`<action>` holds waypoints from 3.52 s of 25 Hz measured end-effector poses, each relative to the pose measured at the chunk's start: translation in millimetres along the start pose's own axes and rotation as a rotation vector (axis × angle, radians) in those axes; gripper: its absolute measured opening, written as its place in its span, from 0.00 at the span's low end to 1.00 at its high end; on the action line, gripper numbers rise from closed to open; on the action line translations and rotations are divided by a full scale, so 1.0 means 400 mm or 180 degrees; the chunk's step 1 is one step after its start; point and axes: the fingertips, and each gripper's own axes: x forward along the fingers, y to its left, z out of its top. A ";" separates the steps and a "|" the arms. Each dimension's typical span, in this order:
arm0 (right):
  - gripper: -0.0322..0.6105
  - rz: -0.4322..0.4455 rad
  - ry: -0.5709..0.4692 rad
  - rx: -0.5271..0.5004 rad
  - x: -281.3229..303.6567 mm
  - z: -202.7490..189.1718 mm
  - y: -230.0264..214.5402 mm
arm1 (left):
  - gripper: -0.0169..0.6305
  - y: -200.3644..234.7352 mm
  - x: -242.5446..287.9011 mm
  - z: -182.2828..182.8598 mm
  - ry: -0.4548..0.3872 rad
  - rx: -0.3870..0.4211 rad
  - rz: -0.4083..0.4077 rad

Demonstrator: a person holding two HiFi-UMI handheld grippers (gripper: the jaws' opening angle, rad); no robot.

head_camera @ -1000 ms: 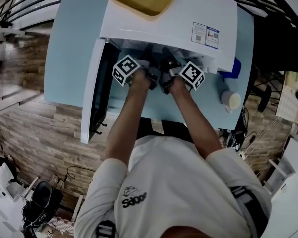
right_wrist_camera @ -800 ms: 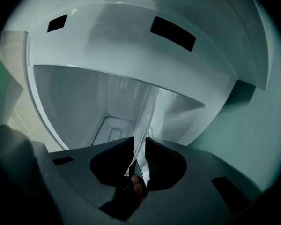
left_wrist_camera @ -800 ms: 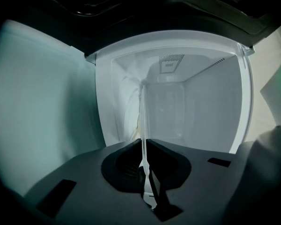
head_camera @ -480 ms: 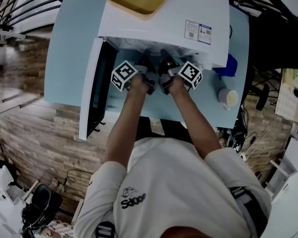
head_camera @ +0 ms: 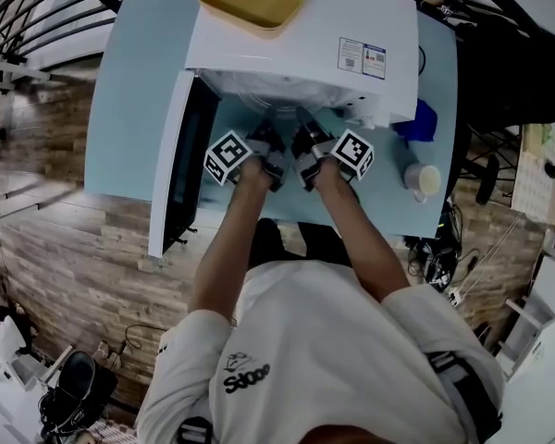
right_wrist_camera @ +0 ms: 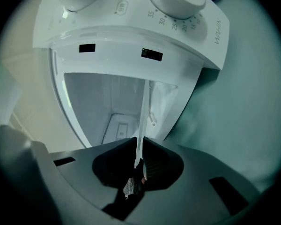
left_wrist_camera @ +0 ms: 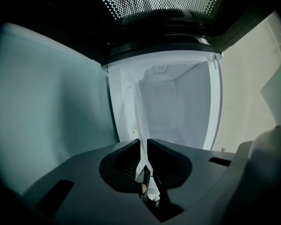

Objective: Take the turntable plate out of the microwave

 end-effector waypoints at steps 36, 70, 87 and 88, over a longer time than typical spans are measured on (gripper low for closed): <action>0.11 0.0040 -0.0015 -0.0237 -0.143 -0.181 0.016 | 0.09 0.047 0.011 0.047 0.0152 -0.0515 -0.0274; 0.13 0.1035 -0.0081 -0.1096 -0.811 -0.271 0.450 | 0.09 -0.469 -0.673 -0.495 0.0043 0.0401 -0.1256; 0.13 0.1464 -0.0073 -0.1178 -0.977 -0.319 0.617 | 0.09 -0.649 -0.837 -0.593 -0.0193 0.0707 -0.1562; 0.13 0.1466 -0.0074 -0.1177 -0.977 -0.318 0.620 | 0.09 -0.654 -0.837 -0.593 -0.0192 0.0709 -0.1571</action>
